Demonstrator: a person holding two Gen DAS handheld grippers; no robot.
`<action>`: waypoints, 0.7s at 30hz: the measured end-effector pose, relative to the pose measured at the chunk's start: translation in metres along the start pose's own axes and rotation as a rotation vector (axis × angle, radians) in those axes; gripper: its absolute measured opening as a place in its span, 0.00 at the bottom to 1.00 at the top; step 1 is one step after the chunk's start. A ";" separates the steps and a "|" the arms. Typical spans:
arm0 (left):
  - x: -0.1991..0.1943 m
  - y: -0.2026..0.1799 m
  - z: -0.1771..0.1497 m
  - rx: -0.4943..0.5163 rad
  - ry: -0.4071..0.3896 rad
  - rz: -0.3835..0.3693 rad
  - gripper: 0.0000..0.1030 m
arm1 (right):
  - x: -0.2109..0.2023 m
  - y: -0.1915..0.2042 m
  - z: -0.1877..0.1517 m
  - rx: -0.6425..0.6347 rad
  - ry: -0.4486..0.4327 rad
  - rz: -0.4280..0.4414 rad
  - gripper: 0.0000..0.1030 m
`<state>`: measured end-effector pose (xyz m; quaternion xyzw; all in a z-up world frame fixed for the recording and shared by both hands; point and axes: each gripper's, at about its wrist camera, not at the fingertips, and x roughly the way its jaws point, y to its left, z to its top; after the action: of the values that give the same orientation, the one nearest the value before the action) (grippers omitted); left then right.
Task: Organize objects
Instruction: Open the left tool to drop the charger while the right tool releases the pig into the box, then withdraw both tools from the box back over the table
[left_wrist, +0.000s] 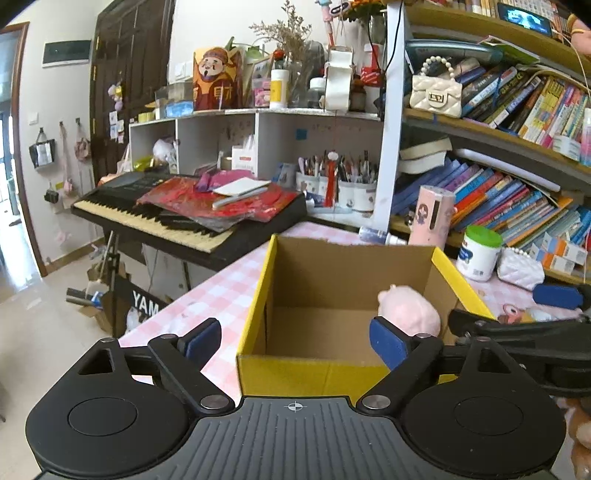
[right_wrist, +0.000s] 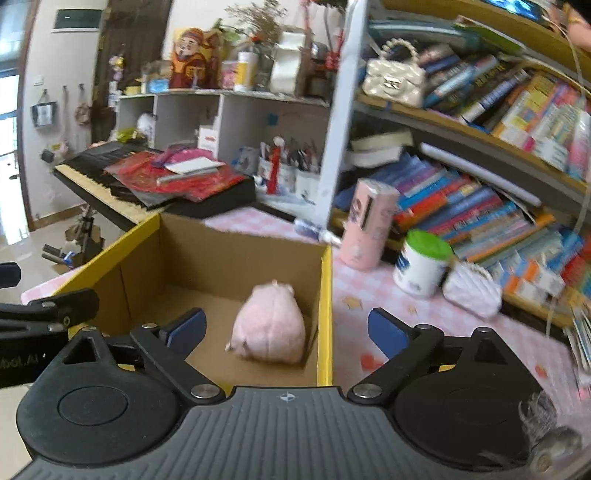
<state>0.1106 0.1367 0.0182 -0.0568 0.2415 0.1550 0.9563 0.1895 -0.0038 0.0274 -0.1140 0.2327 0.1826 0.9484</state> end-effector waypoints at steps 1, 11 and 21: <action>-0.003 0.001 -0.003 0.003 0.001 0.002 0.87 | -0.004 0.001 -0.004 0.007 0.011 -0.004 0.92; -0.031 0.014 -0.029 0.004 0.051 0.014 0.88 | -0.040 0.019 -0.036 0.041 0.077 -0.045 0.92; -0.067 0.031 -0.068 -0.011 0.135 0.011 0.90 | -0.075 0.037 -0.076 0.056 0.154 -0.082 0.93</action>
<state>0.0142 0.1358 -0.0101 -0.0708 0.3050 0.1576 0.9366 0.0824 -0.0149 -0.0066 -0.1106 0.3050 0.1280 0.9372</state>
